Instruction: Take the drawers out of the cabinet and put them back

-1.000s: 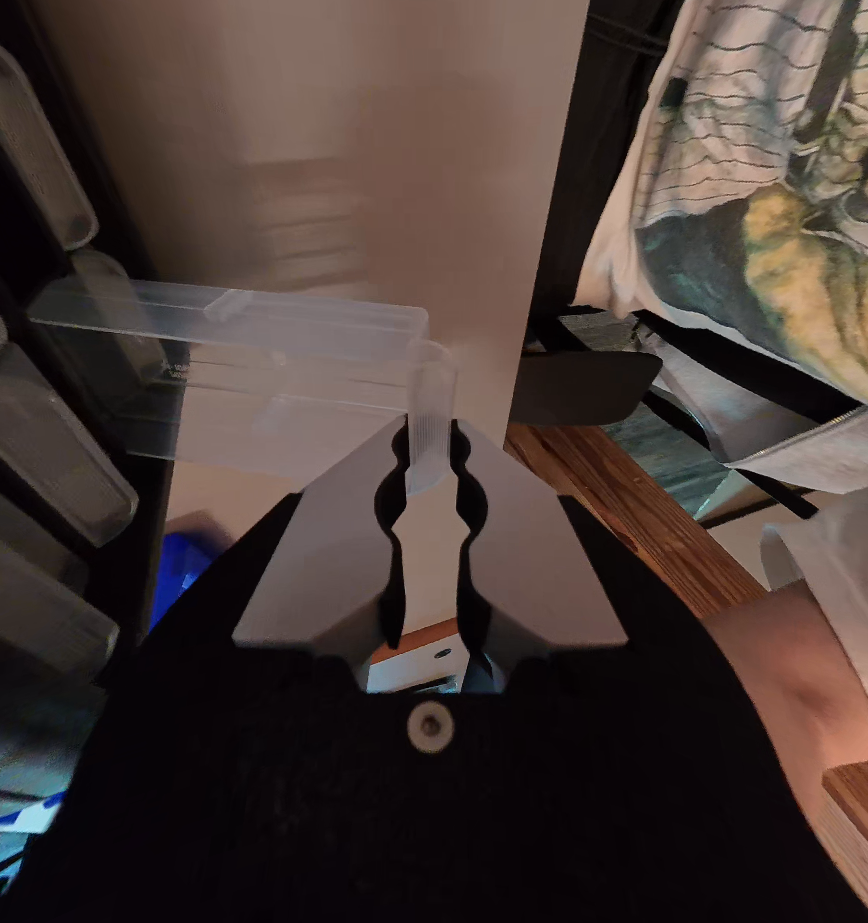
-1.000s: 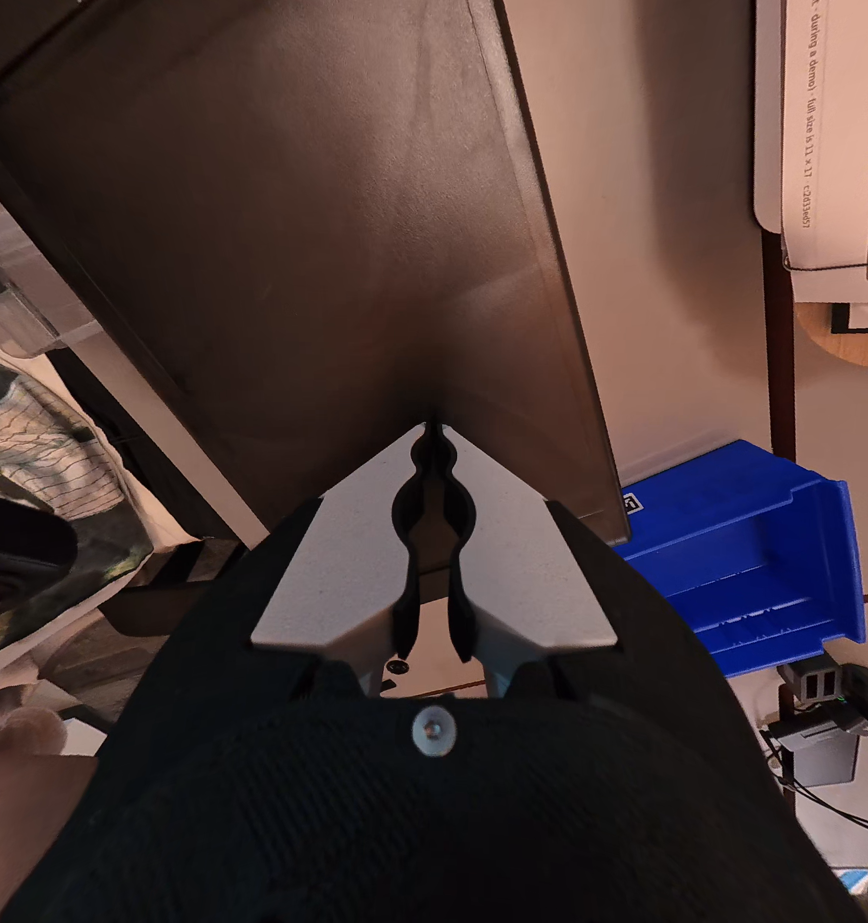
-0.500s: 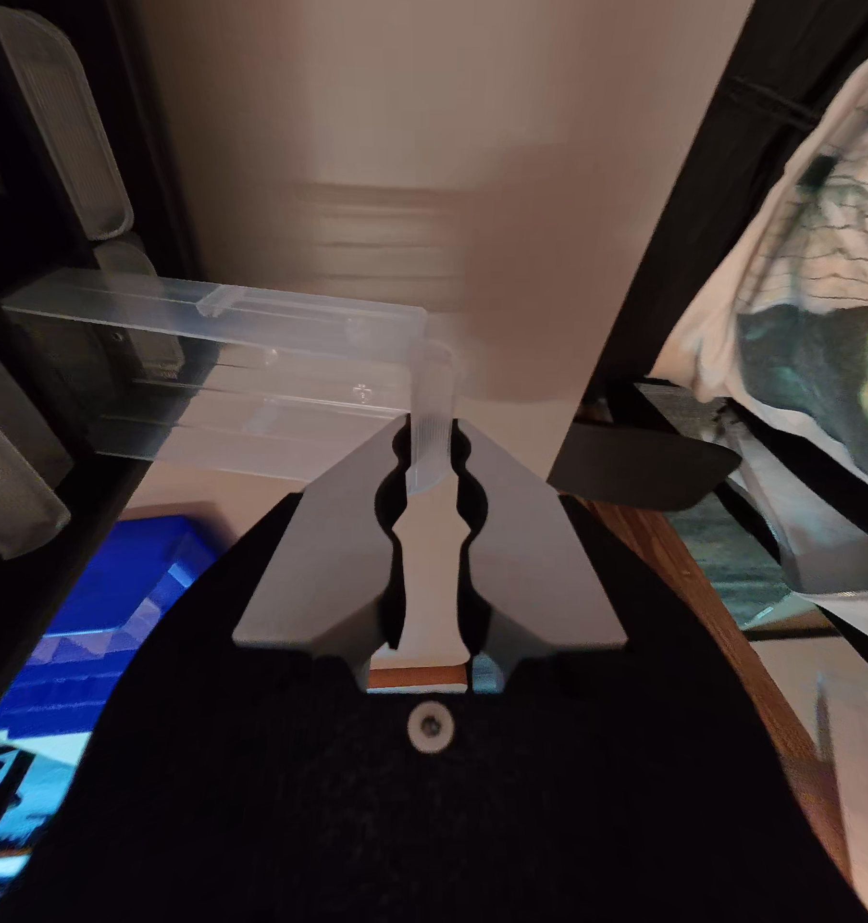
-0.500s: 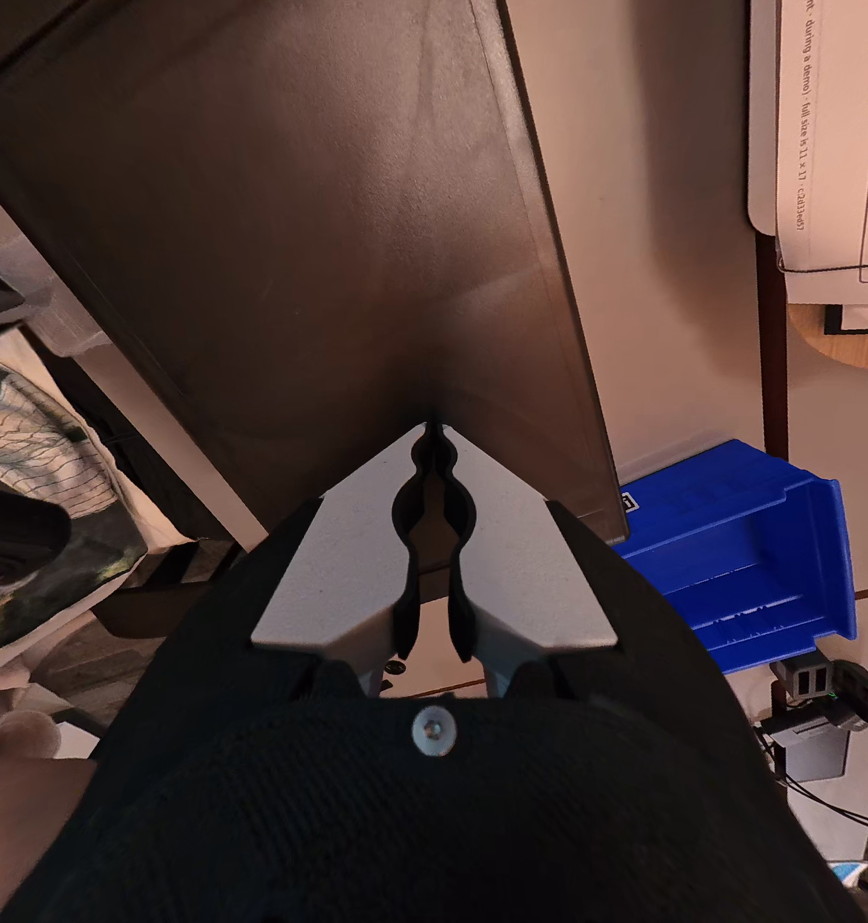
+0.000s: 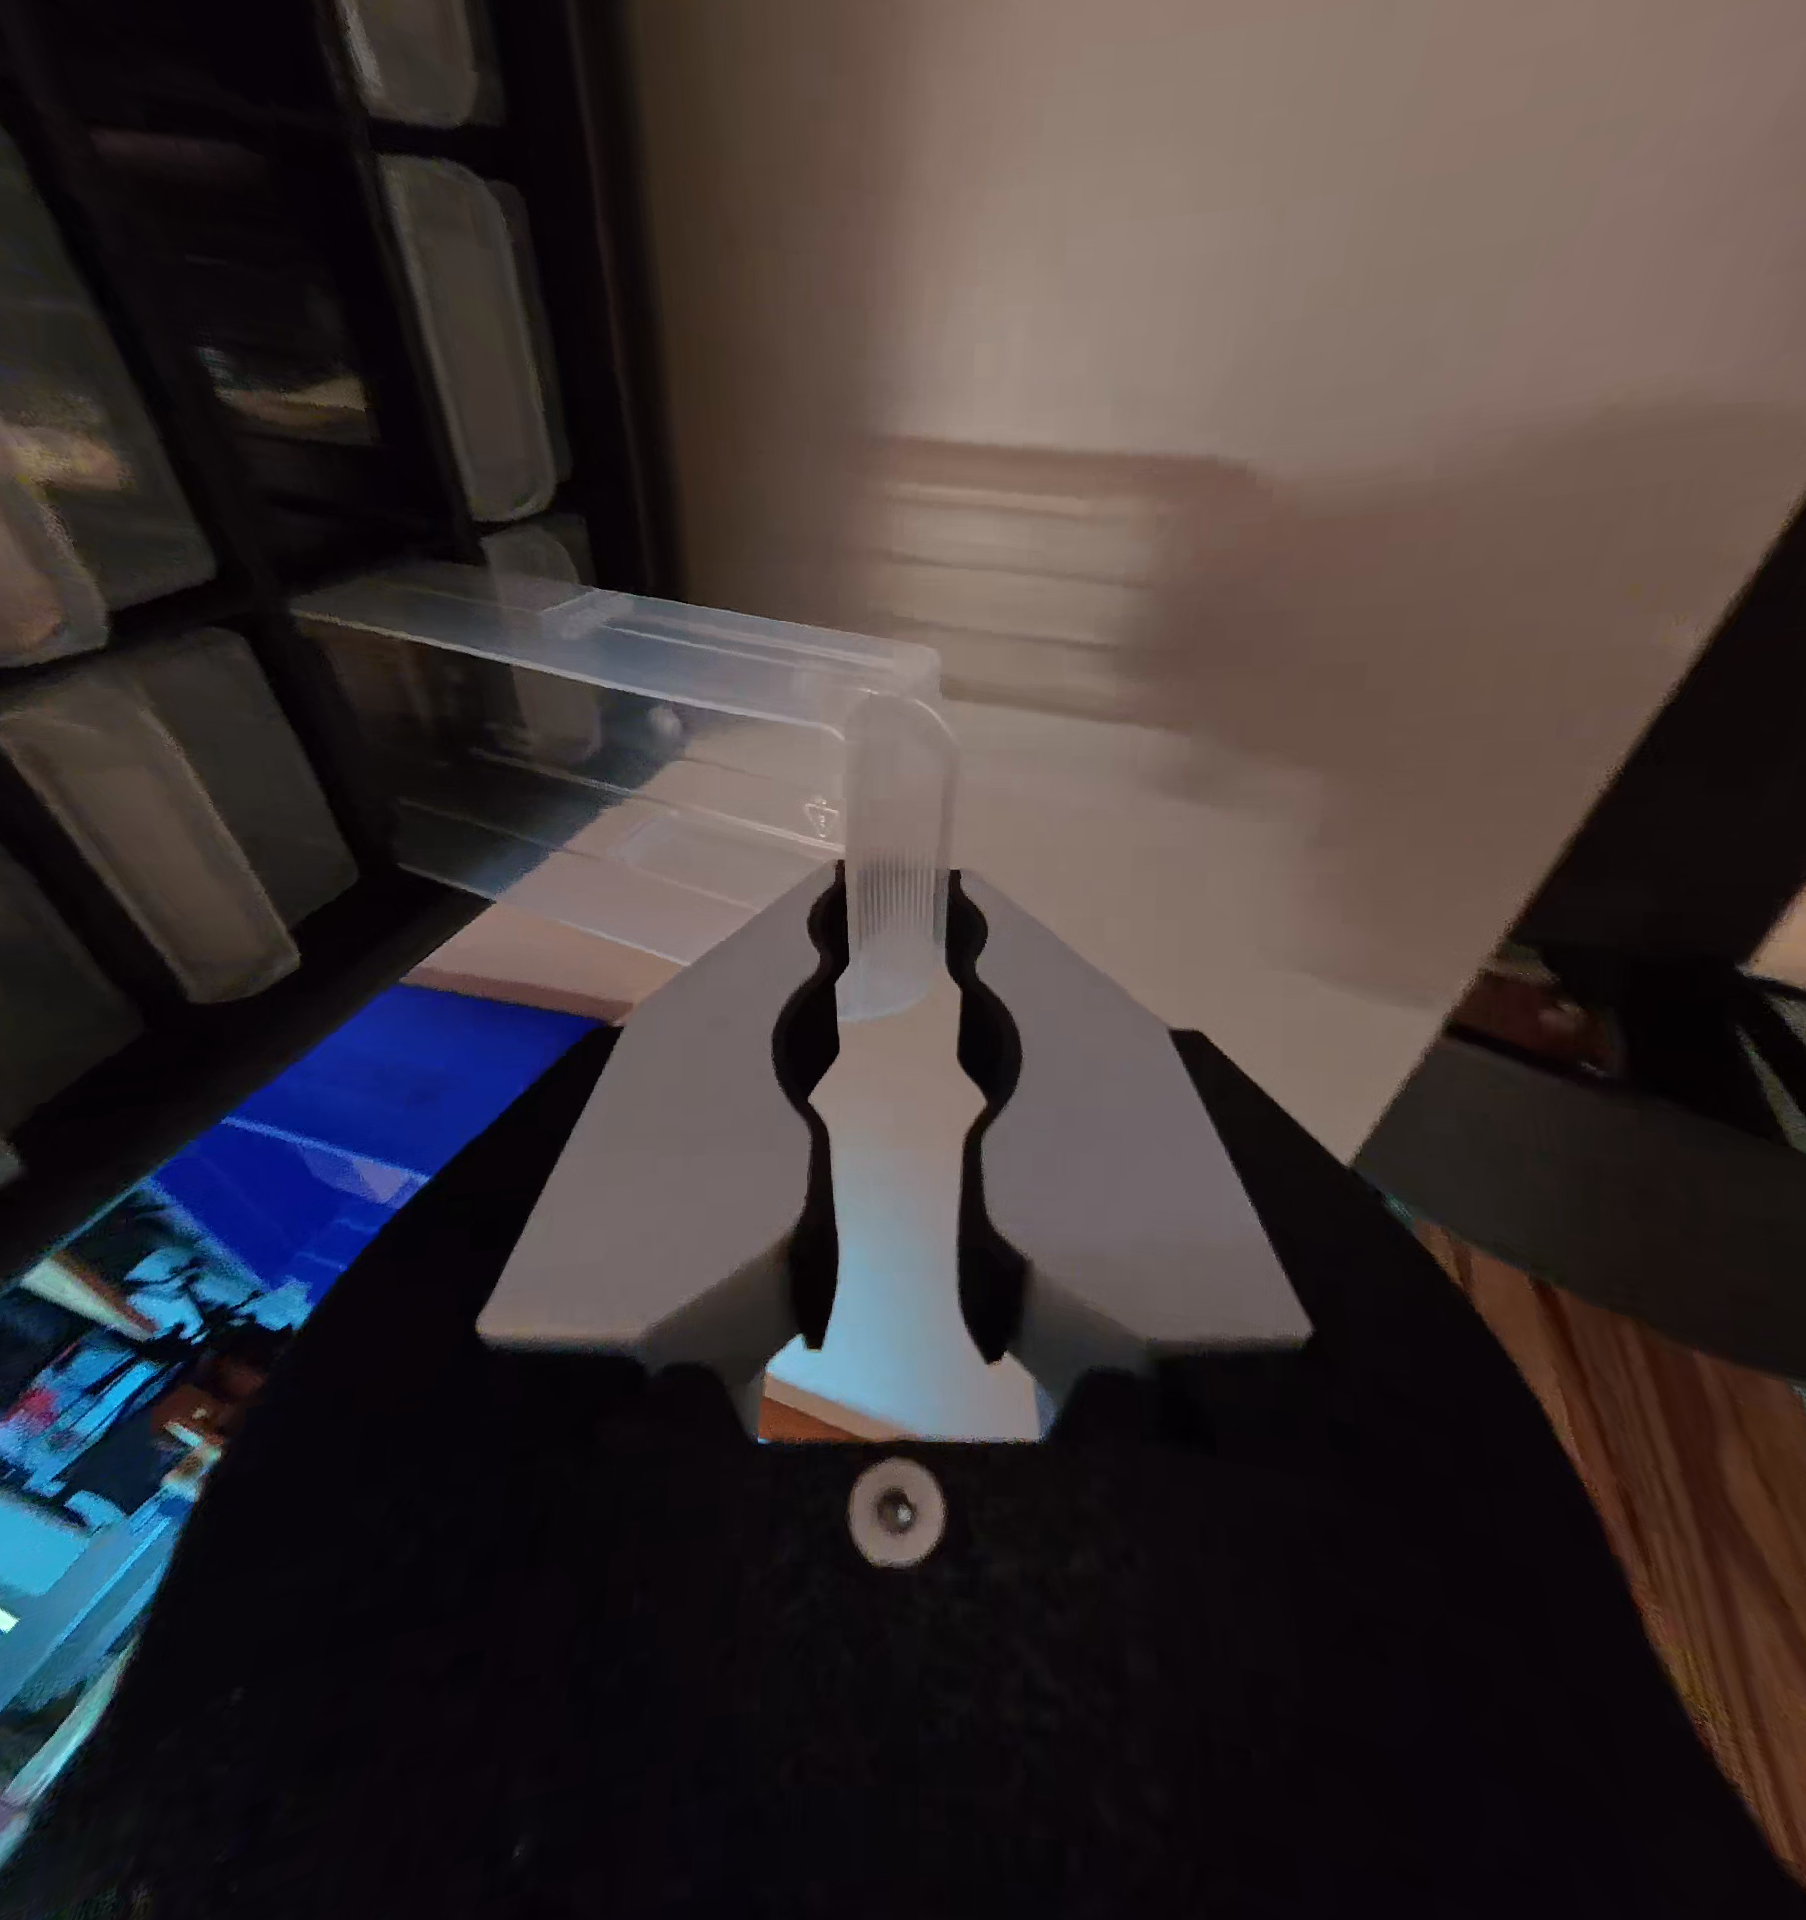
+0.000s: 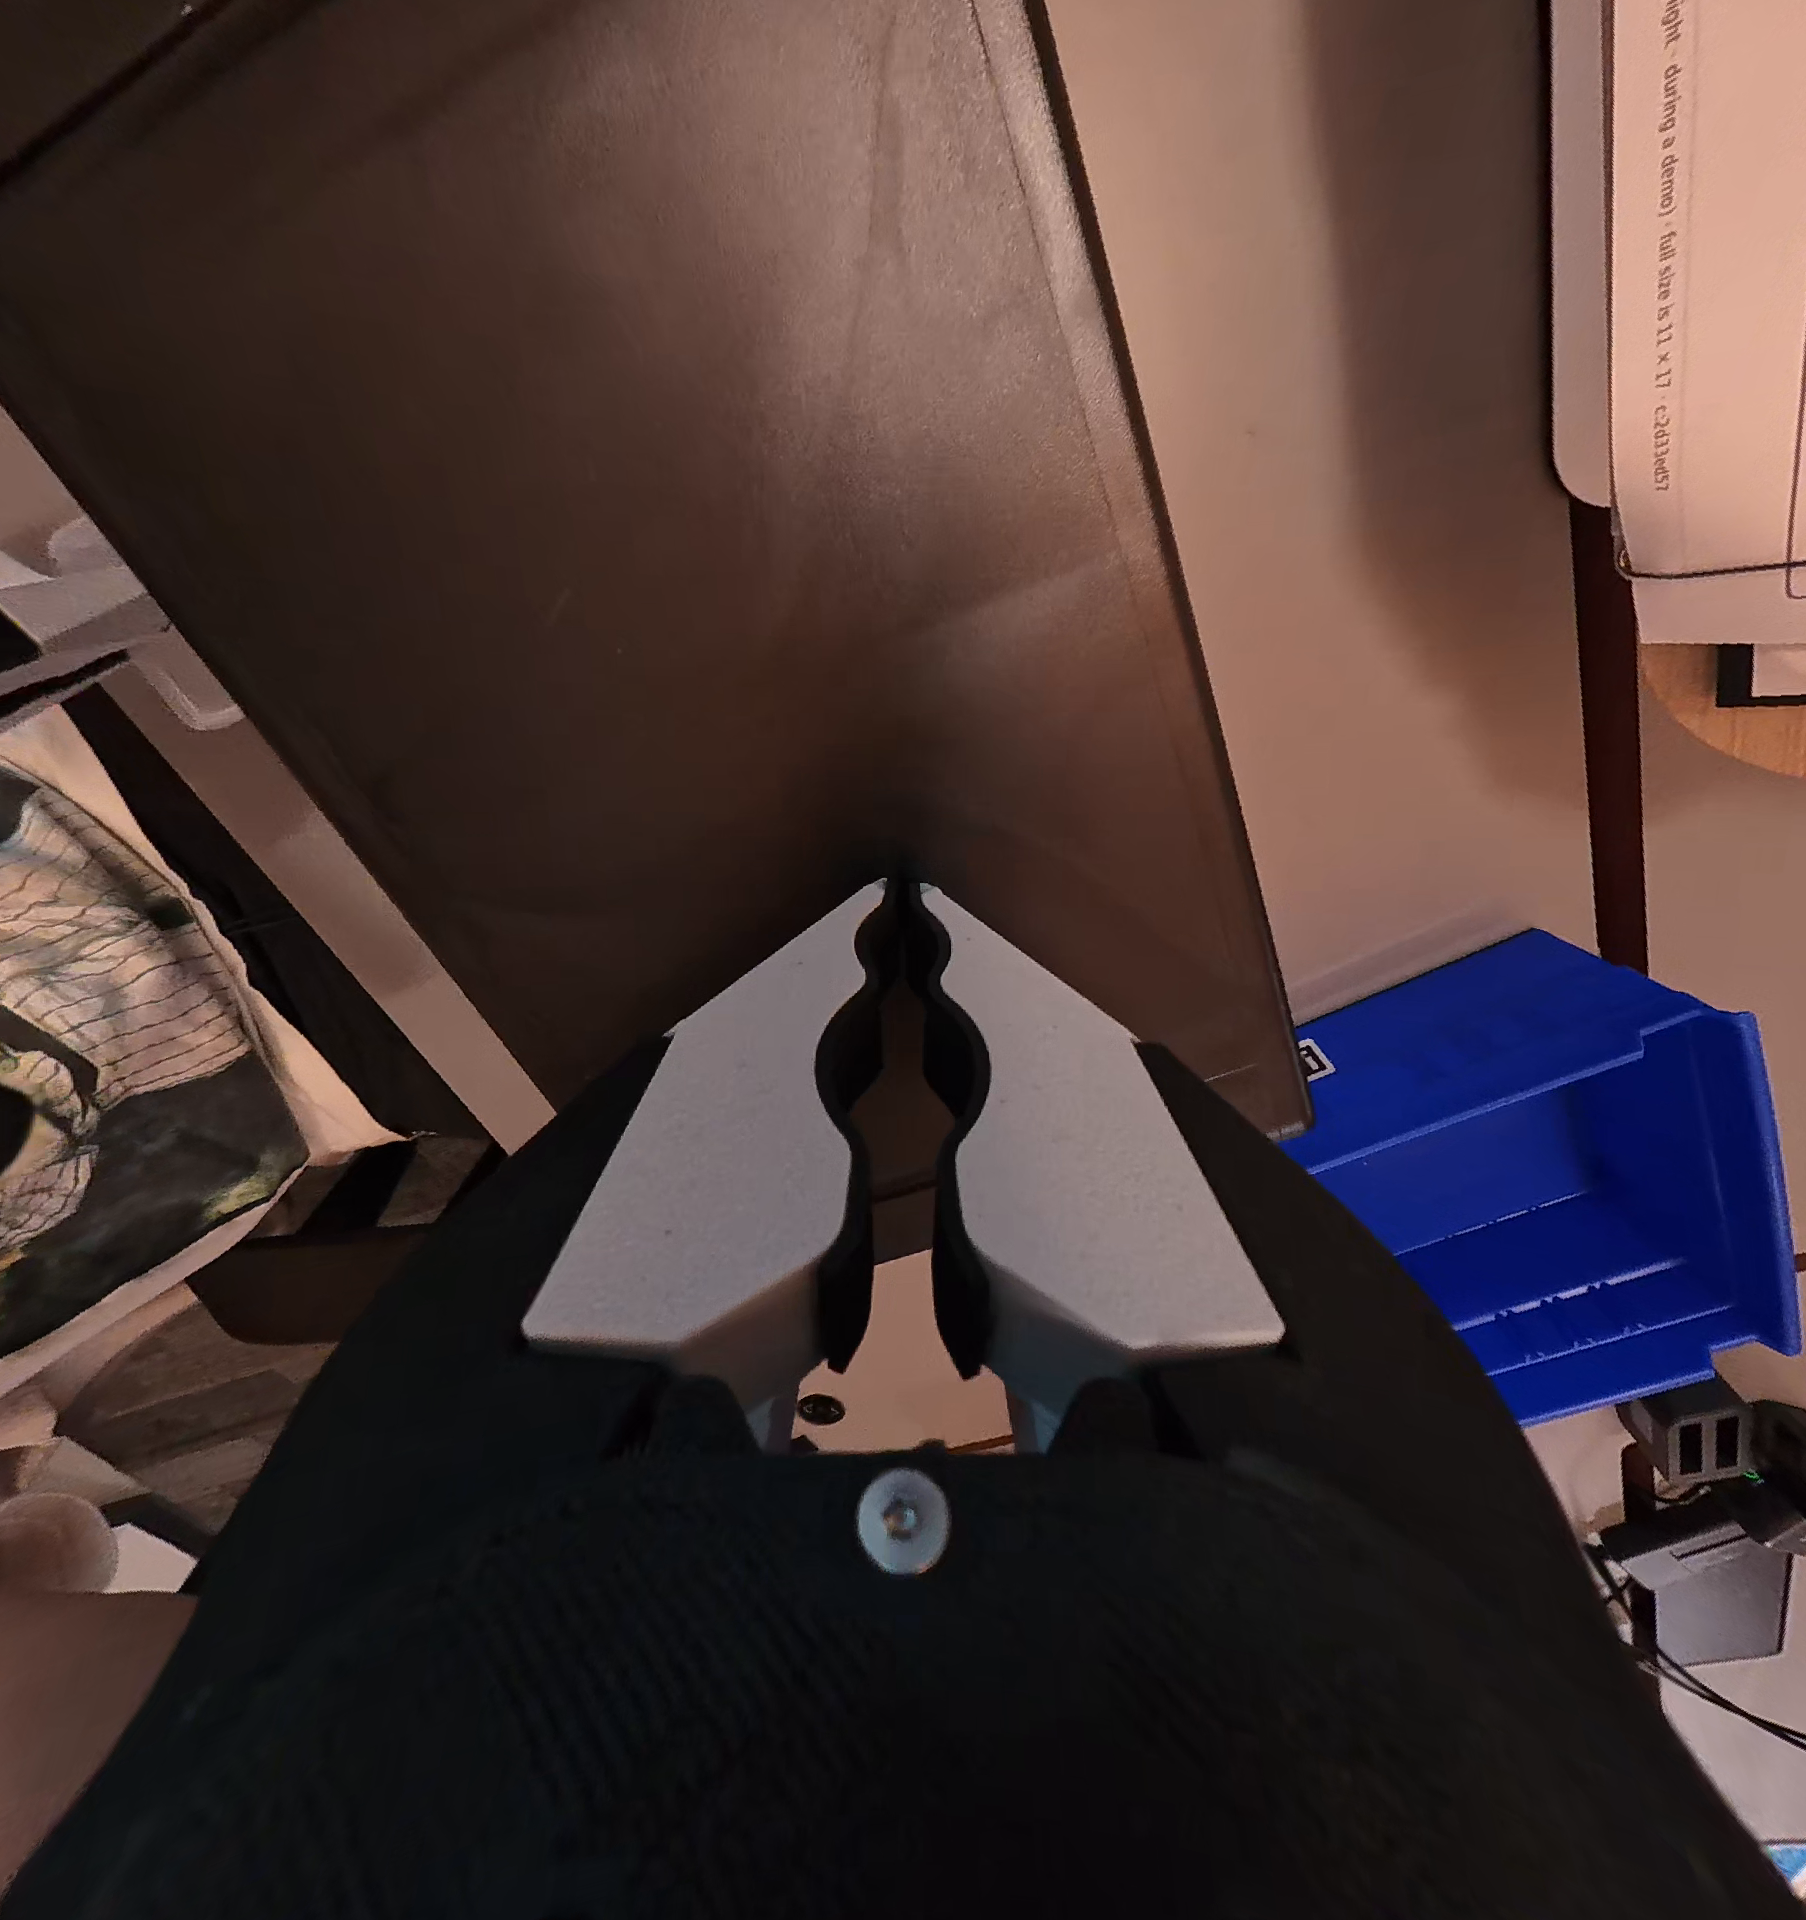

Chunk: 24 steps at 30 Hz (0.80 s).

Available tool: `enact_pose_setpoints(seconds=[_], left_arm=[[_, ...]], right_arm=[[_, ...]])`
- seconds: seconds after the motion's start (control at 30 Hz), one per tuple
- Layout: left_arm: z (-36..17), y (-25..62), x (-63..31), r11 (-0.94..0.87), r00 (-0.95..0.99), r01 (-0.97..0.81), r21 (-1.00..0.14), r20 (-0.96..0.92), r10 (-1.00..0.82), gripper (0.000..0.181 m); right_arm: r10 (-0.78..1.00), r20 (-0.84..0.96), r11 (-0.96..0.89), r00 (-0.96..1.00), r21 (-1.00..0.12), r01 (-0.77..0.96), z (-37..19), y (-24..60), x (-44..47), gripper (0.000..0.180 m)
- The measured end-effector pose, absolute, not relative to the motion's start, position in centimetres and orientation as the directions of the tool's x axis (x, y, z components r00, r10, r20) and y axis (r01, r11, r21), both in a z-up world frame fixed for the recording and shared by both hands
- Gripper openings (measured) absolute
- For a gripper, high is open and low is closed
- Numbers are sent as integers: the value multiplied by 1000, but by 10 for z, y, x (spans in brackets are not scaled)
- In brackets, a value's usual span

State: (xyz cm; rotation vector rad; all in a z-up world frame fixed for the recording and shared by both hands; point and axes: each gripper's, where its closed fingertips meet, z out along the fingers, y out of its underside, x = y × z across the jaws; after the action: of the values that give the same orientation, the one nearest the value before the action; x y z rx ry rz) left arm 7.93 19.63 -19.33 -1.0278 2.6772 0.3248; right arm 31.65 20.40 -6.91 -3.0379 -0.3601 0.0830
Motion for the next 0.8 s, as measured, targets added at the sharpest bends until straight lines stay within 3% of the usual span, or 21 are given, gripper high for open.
enact_pose_setpoints(seconds=[0.3,0.43,0.8], left_arm=[[-193,206,99,745,-489,-666,-32,-735,-469,18],[-186,214,108,780,-360,-625,0,-887,-288,22],[-183,219,120,854,-59,-518,-50,-994,-95,16]], right_arm=[[243,-45,-966,969,-103,237,-69,204,316,0],[244,-39,-966,969,-102,239,-69,204,317,0],[237,-33,-967,971,-101,232,-69,204,316,0]])
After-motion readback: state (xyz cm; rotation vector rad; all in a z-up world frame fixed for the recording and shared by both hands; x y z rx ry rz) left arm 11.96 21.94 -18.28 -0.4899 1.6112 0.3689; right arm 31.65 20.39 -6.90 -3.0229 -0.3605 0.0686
